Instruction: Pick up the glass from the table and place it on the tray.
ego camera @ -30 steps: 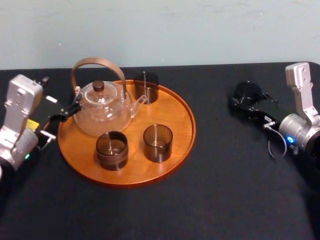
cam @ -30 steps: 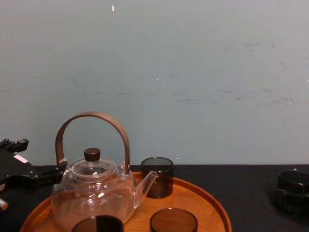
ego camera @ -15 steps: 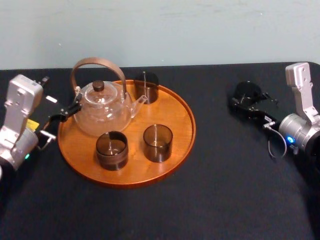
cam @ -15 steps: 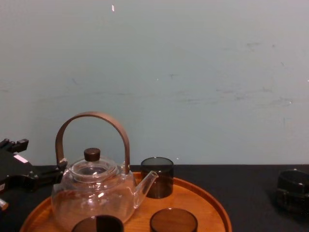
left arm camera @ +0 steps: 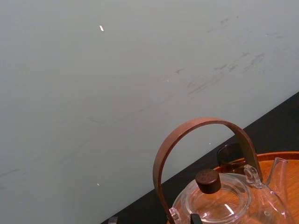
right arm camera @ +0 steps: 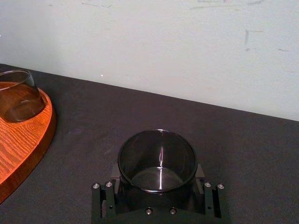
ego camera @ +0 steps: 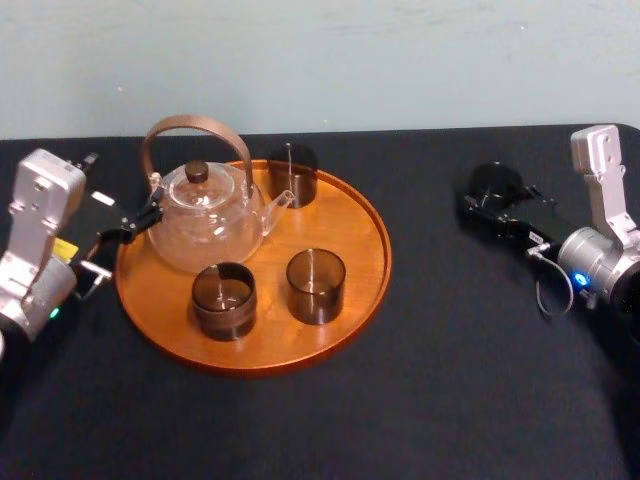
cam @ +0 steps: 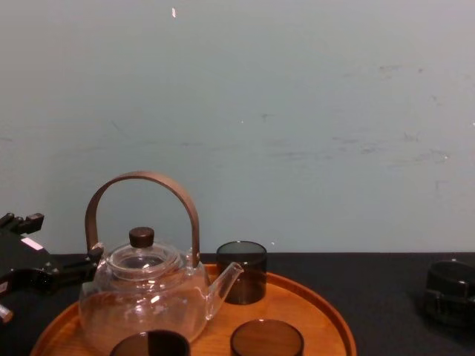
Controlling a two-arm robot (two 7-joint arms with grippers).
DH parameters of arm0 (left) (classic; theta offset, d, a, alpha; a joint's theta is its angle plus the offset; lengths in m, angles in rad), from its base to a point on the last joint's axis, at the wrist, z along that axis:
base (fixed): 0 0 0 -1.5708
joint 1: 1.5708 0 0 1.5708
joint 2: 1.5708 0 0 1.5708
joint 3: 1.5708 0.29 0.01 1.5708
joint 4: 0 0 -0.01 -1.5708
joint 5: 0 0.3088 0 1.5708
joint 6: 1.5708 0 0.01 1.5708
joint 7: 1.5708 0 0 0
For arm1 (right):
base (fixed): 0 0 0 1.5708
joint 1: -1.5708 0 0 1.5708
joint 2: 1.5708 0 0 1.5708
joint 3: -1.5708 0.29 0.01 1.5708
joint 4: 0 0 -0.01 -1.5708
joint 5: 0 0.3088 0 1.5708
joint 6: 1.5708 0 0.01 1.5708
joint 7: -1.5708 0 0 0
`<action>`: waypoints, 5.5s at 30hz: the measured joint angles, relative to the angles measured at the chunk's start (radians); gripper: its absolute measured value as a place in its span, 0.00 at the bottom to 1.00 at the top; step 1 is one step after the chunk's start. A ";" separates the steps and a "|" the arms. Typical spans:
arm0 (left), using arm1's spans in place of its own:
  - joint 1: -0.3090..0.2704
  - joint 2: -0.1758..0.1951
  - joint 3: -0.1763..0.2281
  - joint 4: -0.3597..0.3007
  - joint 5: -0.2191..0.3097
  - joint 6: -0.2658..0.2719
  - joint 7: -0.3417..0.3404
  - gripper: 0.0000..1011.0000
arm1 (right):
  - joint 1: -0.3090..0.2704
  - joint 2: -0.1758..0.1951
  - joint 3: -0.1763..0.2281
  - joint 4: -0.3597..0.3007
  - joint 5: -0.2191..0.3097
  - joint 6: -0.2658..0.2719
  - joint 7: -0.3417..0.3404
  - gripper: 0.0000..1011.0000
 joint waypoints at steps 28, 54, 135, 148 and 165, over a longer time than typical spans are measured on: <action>0.000 0.000 0.000 0.000 0.000 0.000 0.000 1.00 | 0.003 -0.001 0.001 0.005 0.001 0.000 0.005 0.90; 0.000 0.000 0.000 0.000 0.000 0.000 0.000 1.00 | -0.054 0.009 -0.061 -0.203 0.050 0.054 0.119 0.90; 0.000 0.000 0.000 0.000 0.000 0.000 0.000 1.00 | 0.128 -0.148 -0.208 0.120 0.015 -0.078 0.208 0.90; 0.000 0.000 0.000 0.000 0.000 0.000 0.000 1.00 | 0.128 -0.147 -0.208 0.119 0.016 -0.077 0.207 0.99; 0.000 0.000 0.000 0.000 0.000 0.000 0.000 1.00 | 0.104 -0.124 -0.193 0.076 0.027 -0.030 0.211 0.99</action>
